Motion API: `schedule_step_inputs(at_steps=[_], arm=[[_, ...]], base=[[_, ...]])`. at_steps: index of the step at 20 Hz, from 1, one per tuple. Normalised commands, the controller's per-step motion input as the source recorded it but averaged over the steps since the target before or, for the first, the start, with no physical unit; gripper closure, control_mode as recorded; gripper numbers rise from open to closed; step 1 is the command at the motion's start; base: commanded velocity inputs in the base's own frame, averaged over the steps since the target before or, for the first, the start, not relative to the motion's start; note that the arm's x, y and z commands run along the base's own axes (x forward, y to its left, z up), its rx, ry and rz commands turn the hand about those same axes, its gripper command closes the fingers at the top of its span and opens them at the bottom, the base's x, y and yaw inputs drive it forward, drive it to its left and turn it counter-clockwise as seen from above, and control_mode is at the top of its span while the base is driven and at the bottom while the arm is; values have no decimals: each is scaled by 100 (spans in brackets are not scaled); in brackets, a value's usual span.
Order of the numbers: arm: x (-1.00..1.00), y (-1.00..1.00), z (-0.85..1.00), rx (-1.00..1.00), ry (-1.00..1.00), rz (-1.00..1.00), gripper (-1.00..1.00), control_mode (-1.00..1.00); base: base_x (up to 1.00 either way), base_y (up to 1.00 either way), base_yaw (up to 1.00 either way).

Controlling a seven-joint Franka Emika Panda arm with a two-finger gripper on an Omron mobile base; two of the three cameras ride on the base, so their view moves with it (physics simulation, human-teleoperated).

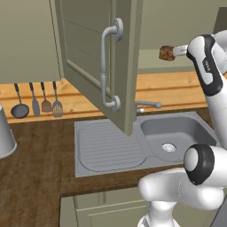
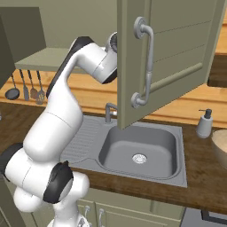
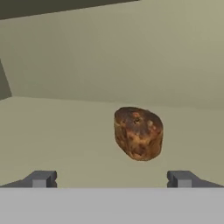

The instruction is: Open the cabinet, pick up the bread from the cabinet and place it in the basket. Then move the basket to the dining counter.

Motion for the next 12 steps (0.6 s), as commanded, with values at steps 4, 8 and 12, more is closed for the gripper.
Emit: schedule_step_inputs(at_steps=[4,8,12], arm=[[25,-1,0,0,6,0,-100,-100],[11,0,0,0,8,0,-100,-100],[0,0,0,0,0,0,-100,-100]], base=[[0,0,0],[0,0,0],[0,0,0]])
